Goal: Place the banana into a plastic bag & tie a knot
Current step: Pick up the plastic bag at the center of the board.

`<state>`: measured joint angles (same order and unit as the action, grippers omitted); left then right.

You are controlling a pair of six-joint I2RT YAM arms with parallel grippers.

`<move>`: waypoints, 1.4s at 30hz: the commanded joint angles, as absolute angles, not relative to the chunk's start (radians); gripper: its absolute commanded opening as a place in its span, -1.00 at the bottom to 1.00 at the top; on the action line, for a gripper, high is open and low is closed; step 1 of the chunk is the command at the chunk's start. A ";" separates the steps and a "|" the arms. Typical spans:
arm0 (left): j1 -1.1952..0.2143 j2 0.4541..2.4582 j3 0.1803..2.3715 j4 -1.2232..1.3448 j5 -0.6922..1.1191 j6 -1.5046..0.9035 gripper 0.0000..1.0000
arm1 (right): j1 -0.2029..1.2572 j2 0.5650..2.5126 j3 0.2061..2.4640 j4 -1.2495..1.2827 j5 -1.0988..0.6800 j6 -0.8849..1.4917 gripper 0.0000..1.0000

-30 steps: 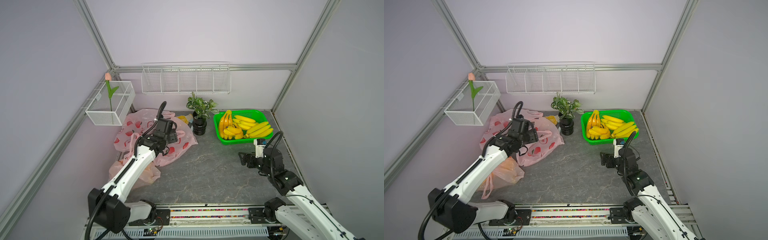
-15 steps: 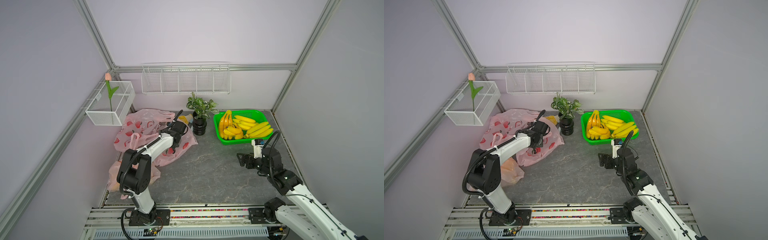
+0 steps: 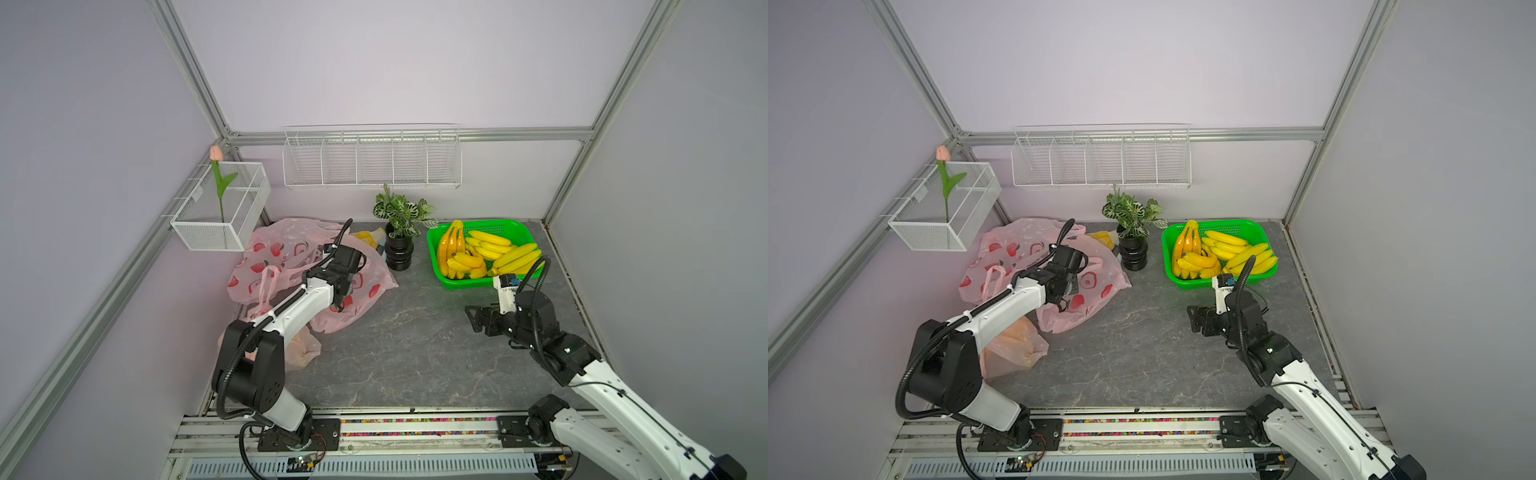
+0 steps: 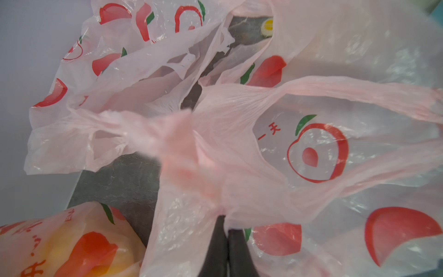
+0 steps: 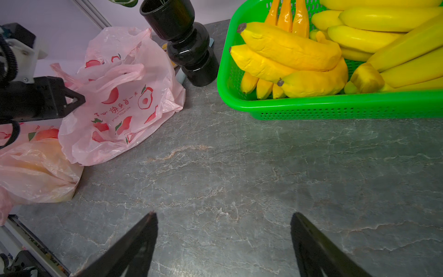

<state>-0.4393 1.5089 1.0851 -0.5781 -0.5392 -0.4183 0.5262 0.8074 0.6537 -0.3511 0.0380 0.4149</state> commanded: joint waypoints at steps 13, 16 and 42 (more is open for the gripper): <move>-0.891 1.104 0.632 -0.081 -0.260 -0.490 -1.00 | 0.636 0.981 0.679 -0.110 -0.069 0.591 0.81; -0.939 1.121 0.541 0.061 -0.212 -0.491 -1.00 | 0.691 1.042 0.723 -0.067 -0.122 0.583 0.82; -1.083 1.072 0.339 0.413 -0.321 -0.415 -1.00 | 0.905 1.302 0.806 -0.125 0.087 0.773 0.77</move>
